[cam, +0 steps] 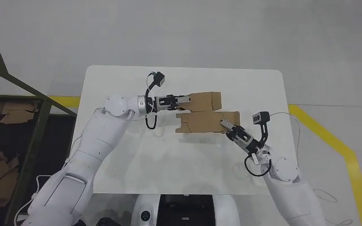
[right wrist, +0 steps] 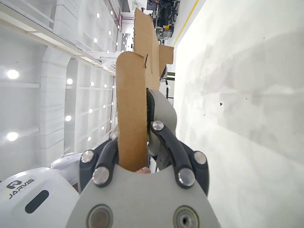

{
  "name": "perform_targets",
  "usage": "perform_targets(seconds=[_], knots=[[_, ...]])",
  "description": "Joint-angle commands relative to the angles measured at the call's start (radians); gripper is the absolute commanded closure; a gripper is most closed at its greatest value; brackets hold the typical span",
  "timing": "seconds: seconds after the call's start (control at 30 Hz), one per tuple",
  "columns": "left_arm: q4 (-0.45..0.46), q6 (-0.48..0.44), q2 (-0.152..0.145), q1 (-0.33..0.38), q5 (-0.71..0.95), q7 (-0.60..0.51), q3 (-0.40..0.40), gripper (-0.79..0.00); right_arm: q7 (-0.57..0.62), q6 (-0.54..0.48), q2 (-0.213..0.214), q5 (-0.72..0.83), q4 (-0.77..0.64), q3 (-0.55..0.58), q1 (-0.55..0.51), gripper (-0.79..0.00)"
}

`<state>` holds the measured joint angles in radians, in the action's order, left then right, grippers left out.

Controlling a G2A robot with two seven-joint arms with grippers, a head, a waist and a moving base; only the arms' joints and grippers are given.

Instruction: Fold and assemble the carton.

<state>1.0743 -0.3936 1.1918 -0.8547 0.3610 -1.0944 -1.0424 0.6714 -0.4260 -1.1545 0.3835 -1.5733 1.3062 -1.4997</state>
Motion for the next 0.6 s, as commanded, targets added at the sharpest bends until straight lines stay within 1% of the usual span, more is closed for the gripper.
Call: perform_targets(seconds=[0.0,0.13,0.2,0.33,0.4,0.47,0.57], knots=[[-0.001,0.003,0.000,0.000,0.004,-0.005,0.000,-0.326,-0.003,0.002,0.000,-0.003,-0.002,0.000,0.000,0.000],[-0.002,0.005,0.000,0.001,0.003,-0.010,0.002,-0.296,-0.009,0.005,0.000,-0.009,-0.003,-0.002,0.000,0.000],[-0.003,0.005,0.000,0.001,0.001,-0.011,0.003,-0.268,-0.010,0.007,-0.001,-0.011,-0.002,-0.005,0.002,0.000],[-0.007,0.007,0.000,0.002,-0.001,-0.009,0.002,-0.182,-0.010,0.006,-0.002,-0.013,-0.001,-0.009,0.006,0.000],[-0.009,0.009,0.000,0.002,0.003,-0.009,0.001,-0.120,-0.010,0.006,-0.002,-0.016,-0.001,-0.010,0.007,0.000],[-0.011,0.013,0.000,0.003,0.009,-0.012,0.000,-0.083,-0.009,0.005,-0.002,-0.019,-0.002,-0.011,0.008,0.000],[-0.013,0.016,0.000,0.003,0.017,-0.016,-0.001,0.000,-0.008,0.004,-0.002,-0.023,-0.004,-0.013,0.008,0.000]])
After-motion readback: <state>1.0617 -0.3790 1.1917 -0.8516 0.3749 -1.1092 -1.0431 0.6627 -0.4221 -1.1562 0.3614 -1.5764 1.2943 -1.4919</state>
